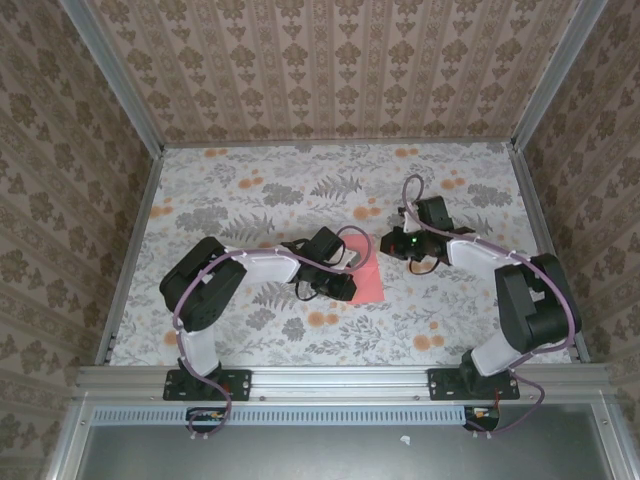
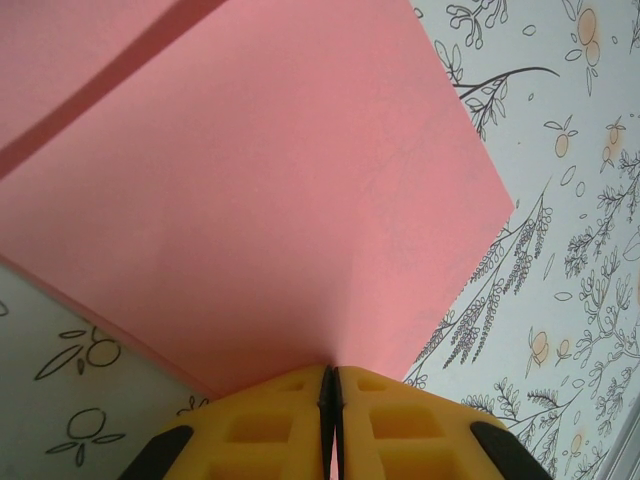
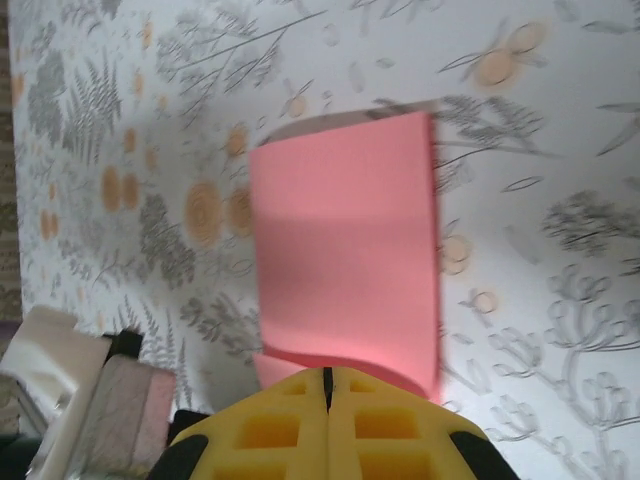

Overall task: Fold a paper plane with a square sheet of paper (fold left side to right side)
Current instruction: Fold the triangle a second time at the center of the table.

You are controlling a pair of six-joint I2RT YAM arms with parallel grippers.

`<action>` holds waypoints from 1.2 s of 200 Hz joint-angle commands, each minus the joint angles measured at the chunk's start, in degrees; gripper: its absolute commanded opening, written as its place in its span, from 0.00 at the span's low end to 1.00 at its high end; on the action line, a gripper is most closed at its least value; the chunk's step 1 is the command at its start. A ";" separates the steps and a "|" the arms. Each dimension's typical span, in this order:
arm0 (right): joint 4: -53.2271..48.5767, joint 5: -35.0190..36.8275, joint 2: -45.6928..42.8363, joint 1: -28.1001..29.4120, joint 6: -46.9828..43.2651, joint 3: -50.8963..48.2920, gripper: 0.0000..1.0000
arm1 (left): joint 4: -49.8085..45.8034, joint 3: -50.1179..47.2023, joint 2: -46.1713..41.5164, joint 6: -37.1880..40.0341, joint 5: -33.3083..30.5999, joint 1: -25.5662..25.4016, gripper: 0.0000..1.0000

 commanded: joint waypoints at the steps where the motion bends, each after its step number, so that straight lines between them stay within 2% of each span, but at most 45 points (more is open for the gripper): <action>1: 1.92 -2.97 1.84 3.51 2.77 -3.57 0.00 | -5.69 -0.30 1.80 1.45 -3.73 -0.30 0.13; 46: 8.75 -5.75 8.58 6.80 7.25 -2.85 0.00 | -5.62 -0.42 1.80 1.31 -3.82 -0.35 0.12; 116: -1.81 0.29 11.84 7.21 4.43 -1.10 0.00 | -4.90 0.94 -1.98 1.31 -1.19 -0.30 0.13; 213: -4.86 0.77 13.23 7.23 2.94 0.24 0.00 | 4.58 -3.83 -3.73 -1.93 6.55 -0.05 0.13; 240: -5.24 0.95 13.20 7.21 2.90 0.25 0.00 | 5.09 -4.30 -3.48 -2.20 6.51 0.46 0.13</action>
